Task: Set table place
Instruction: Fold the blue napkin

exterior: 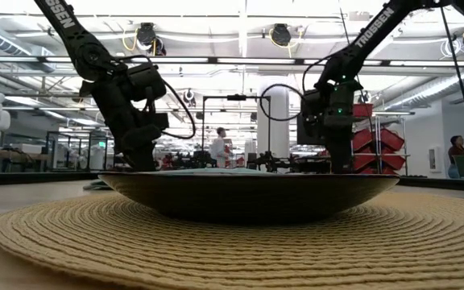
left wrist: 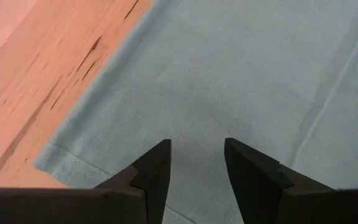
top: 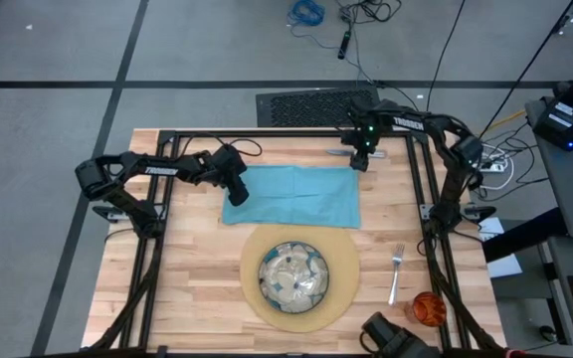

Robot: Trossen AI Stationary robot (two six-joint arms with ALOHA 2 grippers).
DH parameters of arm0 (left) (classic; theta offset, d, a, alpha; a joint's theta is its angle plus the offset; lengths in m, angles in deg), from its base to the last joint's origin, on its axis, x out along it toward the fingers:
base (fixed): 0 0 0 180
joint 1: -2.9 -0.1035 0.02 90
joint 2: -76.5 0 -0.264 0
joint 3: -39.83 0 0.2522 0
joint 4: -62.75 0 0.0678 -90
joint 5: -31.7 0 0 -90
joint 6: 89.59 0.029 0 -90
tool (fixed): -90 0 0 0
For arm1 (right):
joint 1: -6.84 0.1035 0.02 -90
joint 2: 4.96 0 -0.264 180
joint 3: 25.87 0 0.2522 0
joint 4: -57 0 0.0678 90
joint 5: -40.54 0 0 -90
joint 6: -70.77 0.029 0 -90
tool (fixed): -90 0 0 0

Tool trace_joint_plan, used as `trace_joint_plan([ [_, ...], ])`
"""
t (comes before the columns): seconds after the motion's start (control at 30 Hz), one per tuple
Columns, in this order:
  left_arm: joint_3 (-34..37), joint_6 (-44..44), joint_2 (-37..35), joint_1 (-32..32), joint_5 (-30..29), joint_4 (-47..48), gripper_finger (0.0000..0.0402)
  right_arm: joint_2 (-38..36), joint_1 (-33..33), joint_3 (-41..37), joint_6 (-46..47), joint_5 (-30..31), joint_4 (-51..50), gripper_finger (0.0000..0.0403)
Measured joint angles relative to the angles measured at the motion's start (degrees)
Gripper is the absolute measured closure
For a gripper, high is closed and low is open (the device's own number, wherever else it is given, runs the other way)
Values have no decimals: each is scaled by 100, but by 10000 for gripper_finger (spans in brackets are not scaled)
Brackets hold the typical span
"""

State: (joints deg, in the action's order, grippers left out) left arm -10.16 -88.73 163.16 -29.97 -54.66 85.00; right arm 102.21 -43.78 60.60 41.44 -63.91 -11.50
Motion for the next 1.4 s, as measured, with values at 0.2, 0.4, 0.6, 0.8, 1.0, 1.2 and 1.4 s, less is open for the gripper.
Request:
trace_joint_plan([
  [0.2, 0, 0, 0, 0, 0, 2, 265, 421, 194, -2, -186, 113, 110, 161],
  [0.4, 0, 49, 0, 0, 2, 3, 265, 657, 254, 26, -286, 141, 80, 173],
  [0.6, 2, 105, 0, 0, 1, -7, 265, 581, 323, 24, -377, 358, 104, 290],
  [0.8, 2, 113, 0, 2, -28, -27, 265, 602, 495, -14, -445, -2, -463, 393],
  [1.0, 2, 156, 0, 2, -72, -20, 265, 497, 701, -24, -390, 60, -745, 401],
  [1.2, 2, 156, 0, 0, -79, -22, 265, 44, 674, 20, -252, 401, -603, 402],
  [1.4, 2, 156, 0, 0, -87, -43, 265, -192, 656, 297, -116, 334, -918, 402],
])
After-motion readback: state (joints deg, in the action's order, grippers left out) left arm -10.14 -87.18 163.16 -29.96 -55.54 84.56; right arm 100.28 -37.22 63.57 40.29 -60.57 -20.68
